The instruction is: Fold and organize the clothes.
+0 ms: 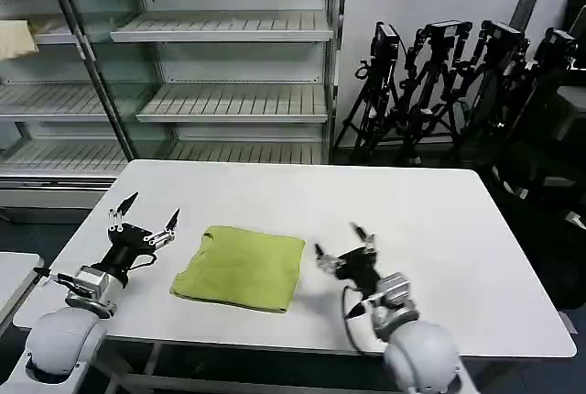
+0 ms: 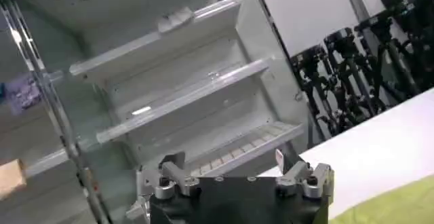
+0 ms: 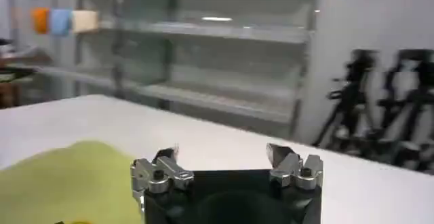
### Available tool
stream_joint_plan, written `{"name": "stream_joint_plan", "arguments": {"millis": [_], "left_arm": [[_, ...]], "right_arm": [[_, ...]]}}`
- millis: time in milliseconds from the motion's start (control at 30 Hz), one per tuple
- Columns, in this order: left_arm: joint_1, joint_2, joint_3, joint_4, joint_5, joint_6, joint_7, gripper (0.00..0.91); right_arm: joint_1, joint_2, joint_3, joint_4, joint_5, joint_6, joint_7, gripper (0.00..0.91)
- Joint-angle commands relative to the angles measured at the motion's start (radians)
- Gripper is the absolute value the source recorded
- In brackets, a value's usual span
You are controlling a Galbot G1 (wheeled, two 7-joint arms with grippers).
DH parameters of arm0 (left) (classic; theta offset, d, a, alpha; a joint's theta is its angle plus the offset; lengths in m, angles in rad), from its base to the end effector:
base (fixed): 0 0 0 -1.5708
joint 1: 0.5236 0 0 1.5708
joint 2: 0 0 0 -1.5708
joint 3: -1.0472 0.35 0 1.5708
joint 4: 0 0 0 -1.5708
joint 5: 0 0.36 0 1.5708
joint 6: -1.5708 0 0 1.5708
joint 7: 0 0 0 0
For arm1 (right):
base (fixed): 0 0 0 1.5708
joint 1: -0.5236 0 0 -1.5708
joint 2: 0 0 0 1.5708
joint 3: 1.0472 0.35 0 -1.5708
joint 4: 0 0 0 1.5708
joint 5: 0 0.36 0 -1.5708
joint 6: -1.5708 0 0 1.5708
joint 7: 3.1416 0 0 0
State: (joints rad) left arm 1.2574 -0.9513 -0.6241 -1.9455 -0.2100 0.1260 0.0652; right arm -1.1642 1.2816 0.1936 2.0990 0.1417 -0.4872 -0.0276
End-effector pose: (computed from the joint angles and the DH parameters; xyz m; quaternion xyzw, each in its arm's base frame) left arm 0.2930 0.1541 -0.2242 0.0704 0.9754 0.2080 0.0203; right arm 0.2699 0.0485 -0.2233 0.2147 -0.9715 0.0645 0.0766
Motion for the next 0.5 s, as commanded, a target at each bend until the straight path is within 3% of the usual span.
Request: {"name": "stream_joint_plan", "arguments": {"millis": [33, 500], "left_arm": [[0.031, 0.000, -0.049, -0.002, -0.007, 0.009, 0.008, 0.907], [0.029, 0.002, -0.036, 0.004, -0.009, 0.003, 0.011, 0.907]], "right_arm": [[0.026, 0.020, -0.211, -0.135, -0.067, -0.022, -0.013, 0.907], [0.031, 0.028, -0.151, -0.194, -0.066, -0.042, 0.024, 0.907]]}}
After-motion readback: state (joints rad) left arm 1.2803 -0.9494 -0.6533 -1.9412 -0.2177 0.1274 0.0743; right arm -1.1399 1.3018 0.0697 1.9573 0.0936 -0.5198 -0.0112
